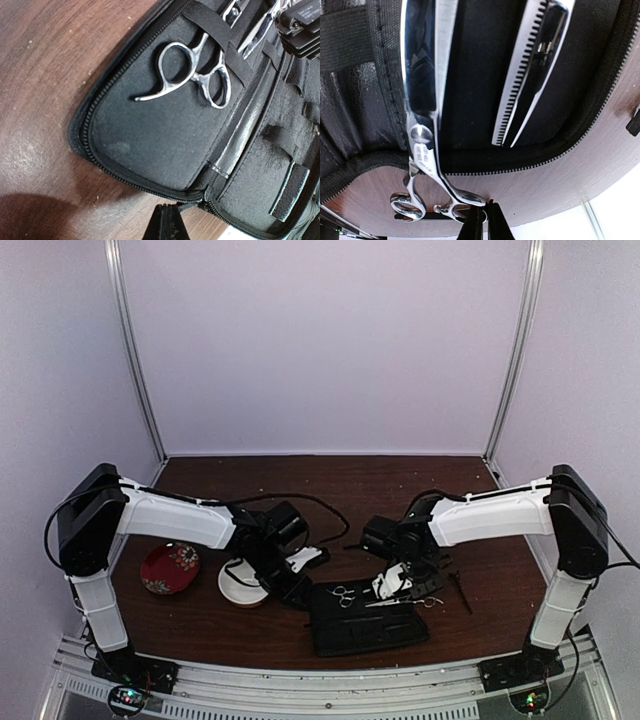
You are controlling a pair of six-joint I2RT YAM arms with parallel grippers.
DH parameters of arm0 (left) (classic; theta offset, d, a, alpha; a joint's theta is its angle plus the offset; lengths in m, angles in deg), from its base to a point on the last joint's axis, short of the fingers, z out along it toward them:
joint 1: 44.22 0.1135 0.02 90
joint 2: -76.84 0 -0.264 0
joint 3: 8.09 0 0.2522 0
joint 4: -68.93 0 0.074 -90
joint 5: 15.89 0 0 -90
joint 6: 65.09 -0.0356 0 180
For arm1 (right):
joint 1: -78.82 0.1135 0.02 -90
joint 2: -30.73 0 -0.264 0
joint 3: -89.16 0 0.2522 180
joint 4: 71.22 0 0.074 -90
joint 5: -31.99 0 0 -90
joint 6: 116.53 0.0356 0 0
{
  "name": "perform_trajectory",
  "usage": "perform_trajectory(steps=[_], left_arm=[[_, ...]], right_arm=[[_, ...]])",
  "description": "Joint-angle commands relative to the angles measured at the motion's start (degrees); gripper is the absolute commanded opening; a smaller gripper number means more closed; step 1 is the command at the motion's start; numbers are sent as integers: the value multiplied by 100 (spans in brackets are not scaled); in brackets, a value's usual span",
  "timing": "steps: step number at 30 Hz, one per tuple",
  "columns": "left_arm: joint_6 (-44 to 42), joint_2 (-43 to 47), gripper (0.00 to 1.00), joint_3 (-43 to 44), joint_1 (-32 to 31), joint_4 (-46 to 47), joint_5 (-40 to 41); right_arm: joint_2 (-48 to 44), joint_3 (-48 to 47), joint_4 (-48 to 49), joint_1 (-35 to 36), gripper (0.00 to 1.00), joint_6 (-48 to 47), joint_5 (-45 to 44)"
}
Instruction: Sort the hair-cutting tools
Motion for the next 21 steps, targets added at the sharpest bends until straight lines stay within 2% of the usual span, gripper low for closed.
perform_trajectory(steps=[1,5,14,21], left_arm=[[50,-44,0,61,-11,219,-103],[50,59,1,136,-10,158,-75],[118,430,21,255,-39,-431,277],[406,473,22,304,-173,-781,596]], right_arm=[[-218,144,60,100,0,-179,240],[-350,157,58,190,0,-159,308],[-235,15,54,364,0,-66,224],[-139,-27,-44,361,0,92,-47]])
